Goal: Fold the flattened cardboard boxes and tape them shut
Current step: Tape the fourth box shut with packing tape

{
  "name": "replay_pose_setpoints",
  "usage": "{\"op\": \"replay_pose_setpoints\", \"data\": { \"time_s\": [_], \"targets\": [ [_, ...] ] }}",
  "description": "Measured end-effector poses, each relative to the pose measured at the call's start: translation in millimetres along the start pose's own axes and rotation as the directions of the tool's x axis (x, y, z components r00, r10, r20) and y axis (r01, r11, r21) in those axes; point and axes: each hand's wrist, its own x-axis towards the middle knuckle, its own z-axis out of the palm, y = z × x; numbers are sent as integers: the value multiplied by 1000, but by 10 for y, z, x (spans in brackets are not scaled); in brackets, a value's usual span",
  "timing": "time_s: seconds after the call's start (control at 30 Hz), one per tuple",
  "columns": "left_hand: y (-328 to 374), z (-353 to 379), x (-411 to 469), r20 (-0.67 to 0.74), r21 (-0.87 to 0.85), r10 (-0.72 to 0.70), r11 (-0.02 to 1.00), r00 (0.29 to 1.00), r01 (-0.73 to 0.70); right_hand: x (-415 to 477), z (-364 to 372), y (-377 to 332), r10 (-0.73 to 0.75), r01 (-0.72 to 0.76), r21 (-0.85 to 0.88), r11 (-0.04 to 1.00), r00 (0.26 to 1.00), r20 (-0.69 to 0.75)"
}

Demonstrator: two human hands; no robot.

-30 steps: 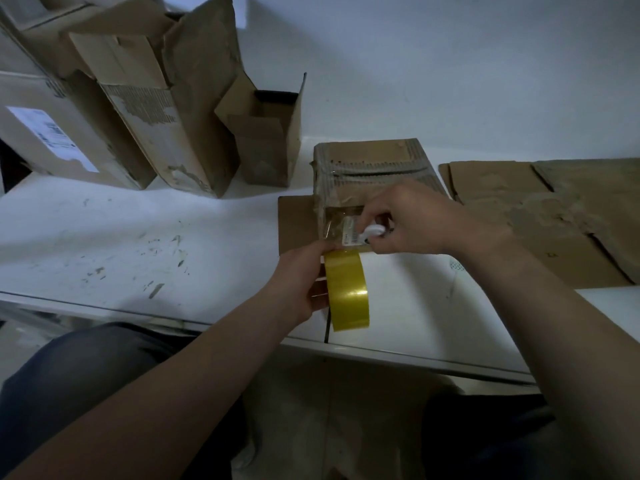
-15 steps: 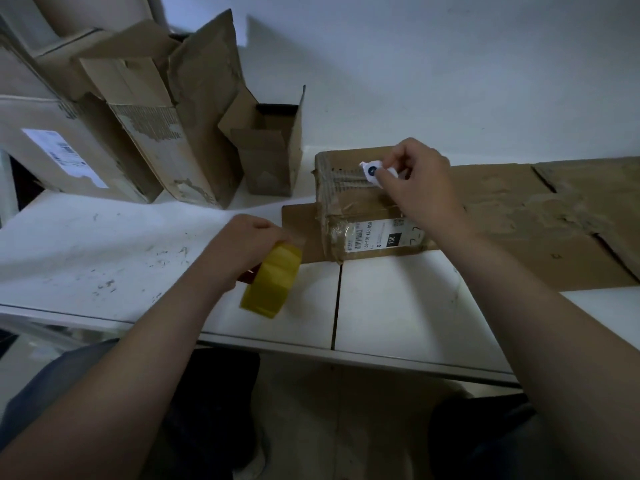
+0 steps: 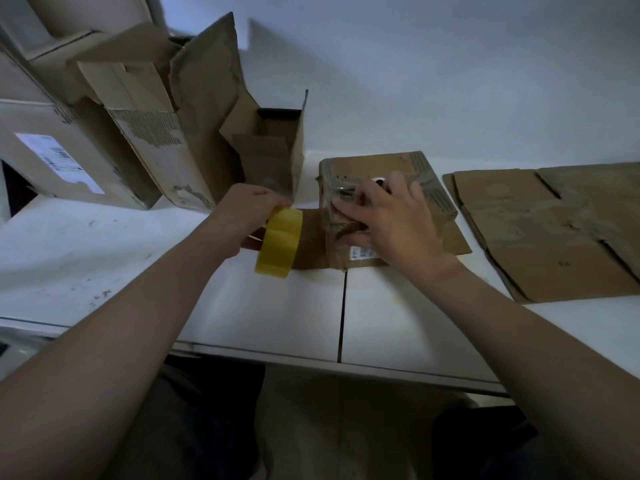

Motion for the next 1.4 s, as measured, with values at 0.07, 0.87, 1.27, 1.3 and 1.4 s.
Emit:
{"op": "replay_pose_setpoints", "data": {
  "time_s": [0.07, 0.87, 1.27, 1.3, 1.4],
  "targets": [
    [0, 4, 2, 13, 1, 5, 1000, 1000, -5, -26, 38, 21, 1, -1, -37, 999, 1000, 3],
    [-4, 10, -116, 29, -31, 28, 999, 999, -27, 212, 53, -416, 296, -299, -104, 949, 954, -45],
    [108, 144, -366, 26, -12, 170, 985, 985, -170, -58, -263, 252, 446, -449, -10, 894, 885, 133],
    [112, 174, -396, 30, -11, 172, 985, 985, -172, -66, -274, 266, 458, -472, 57, 880, 874, 160],
    [130, 266, -502, 33, -17, 191, 981, 981, -191, -37, -359, 317, 513, -551, 250, 796, 834, 205]
  ]
}}
